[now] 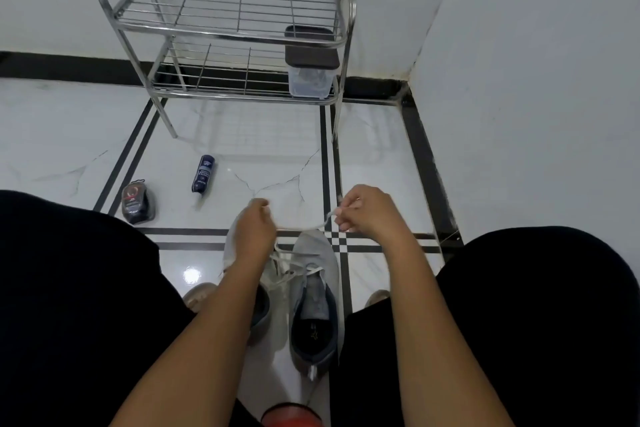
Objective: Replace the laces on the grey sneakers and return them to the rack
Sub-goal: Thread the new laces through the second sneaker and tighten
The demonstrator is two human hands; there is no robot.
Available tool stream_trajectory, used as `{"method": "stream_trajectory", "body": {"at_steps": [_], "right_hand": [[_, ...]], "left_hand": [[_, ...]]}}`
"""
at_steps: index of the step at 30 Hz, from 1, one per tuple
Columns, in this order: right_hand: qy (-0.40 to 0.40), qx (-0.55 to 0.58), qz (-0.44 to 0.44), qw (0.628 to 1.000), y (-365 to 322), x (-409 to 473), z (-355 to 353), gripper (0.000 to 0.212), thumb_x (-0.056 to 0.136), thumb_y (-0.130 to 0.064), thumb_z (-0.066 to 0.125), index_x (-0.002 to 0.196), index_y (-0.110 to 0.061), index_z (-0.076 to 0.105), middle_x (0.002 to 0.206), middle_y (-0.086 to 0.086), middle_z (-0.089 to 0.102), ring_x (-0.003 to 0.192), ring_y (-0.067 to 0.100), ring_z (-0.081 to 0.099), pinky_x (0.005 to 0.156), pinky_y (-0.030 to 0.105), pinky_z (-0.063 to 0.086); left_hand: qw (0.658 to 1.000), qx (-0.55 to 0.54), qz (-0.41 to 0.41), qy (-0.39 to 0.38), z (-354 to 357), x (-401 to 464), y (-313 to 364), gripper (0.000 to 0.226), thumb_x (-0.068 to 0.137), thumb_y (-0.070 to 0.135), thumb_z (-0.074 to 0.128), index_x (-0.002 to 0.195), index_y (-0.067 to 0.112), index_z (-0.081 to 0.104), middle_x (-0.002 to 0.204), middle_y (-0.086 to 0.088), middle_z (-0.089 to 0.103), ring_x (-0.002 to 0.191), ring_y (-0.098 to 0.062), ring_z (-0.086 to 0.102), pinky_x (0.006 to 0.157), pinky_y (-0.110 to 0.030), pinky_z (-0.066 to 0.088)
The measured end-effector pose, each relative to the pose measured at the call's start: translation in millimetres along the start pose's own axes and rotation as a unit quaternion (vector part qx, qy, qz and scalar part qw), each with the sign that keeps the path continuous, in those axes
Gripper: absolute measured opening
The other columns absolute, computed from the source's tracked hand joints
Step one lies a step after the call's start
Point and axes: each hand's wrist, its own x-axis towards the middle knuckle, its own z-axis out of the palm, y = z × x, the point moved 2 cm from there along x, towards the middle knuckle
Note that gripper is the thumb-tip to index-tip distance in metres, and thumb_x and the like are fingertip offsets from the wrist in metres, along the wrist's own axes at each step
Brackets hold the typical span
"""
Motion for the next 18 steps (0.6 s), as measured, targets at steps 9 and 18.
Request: {"method": "stream_trajectory", "body": {"at_steps": [9, 18], "right_hand": [[0.025, -0.052, 0.020, 0.998, 23.5, 24.5, 31.6, 0.011, 0.089, -0.011, 0.062, 0.086, -0.015, 0.072, 0.092, 0.010, 0.072, 0.084, 0.025, 0.071, 0.084, 0.040, 0.057], [-0.012, -0.132, 0.209, 0.969, 96.4, 37.5, 84.0, 0.017, 0.090, -0.013, 0.053, 0.102, -0.008, 0.064, 0.104, 0.012, 0.064, 0.095, 0.028, 0.062, 0.068, 0.026, 0.043]], "left_hand": [[0.933, -0.207, 0.000, -0.294, 30.5, -16.6, 27.3, 0.022, 0.095, 0.025, 0.058, 0.104, 0.009, 0.070, 0.090, 0.002, 0.070, 0.086, -0.003, 0.064, 0.067, -0.008, 0.045], [0.971, 0.026, -0.031, -0.235, 60.3, -7.1, -18.5, 0.014, 0.088, 0.021, 0.063, 0.076, 0.014, 0.063, 0.074, 0.000, 0.063, 0.071, -0.015, 0.058, 0.066, -0.027, 0.045]]}}
